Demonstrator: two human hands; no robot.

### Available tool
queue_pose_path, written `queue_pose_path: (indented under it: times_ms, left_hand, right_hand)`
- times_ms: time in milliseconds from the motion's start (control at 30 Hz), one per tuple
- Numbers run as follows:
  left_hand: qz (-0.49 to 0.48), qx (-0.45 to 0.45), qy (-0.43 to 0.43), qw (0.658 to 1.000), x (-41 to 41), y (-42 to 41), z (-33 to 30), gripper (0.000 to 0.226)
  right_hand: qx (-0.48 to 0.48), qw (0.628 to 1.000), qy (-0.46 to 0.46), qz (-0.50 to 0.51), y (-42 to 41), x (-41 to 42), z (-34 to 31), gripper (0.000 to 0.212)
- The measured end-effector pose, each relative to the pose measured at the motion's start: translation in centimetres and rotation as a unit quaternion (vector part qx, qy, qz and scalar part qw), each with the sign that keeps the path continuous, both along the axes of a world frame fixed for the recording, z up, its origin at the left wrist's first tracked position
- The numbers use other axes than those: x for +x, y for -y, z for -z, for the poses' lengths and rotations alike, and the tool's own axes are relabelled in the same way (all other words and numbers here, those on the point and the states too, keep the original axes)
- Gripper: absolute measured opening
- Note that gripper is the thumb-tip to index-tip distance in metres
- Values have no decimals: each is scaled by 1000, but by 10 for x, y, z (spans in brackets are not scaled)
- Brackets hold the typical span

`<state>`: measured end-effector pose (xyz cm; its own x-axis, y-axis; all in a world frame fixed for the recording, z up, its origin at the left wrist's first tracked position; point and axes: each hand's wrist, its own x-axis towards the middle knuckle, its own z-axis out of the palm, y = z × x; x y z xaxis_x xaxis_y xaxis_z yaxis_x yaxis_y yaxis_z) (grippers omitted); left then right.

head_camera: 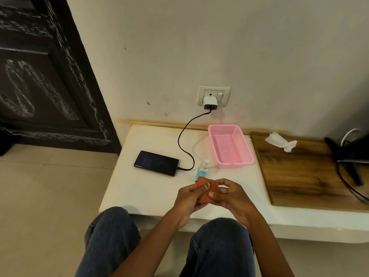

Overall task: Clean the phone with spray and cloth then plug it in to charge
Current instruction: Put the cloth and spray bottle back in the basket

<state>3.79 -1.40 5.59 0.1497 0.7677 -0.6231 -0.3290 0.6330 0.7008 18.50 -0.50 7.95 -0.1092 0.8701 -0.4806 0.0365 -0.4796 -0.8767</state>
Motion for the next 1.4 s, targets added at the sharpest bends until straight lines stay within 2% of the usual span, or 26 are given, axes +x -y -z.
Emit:
queue_pose_path:
  times_ms: [67,200,300,433,533,667,900,1000,1133,1300,1400]
  left_hand:
    - [-28,18,-24,999,2,0,-1,33]
    - [-67,17,17,997,7,-1,-5,29]
    - [-69,7,6,998,11,-6,-7,25]
    - [-26,26,-19,999,16,-17,-10,34]
    - [23,56,-16,998,19,-29,-14,33]
    - [42,101,-7,994,24,-50,-18,37]
    - [80,191,-88,975,62,-116,-32,57]
    - [92,138,-86,982,73,-149,-29,52]
    - [132,50,-48,989,79,-177,-16,29]
    - [182,-3,-59,982,83,-197,-3,45]
    - [205,-26,-61,977,81,-203,-3,55]
  right_hand:
    - [16,999,30,-4,1,1,-1,30]
    - [40,998,51,-10,3,6,0,32]
    - [61,996,65,10,5,9,1,35]
    - [118,989,33,81,6,13,4,34]
    - [153,984,39,76,5,20,6,24]
    - [149,982,45,104,-9,38,7,34]
    - [191,969,75,141,-72,61,-3,42]
    - [190,960,138,155,-106,66,2,43]
    - [151,958,210,124,-137,71,20,43]
    - [129,947,285,78,-154,72,39,43]
    - [115,937,323,59,-159,71,45,31]
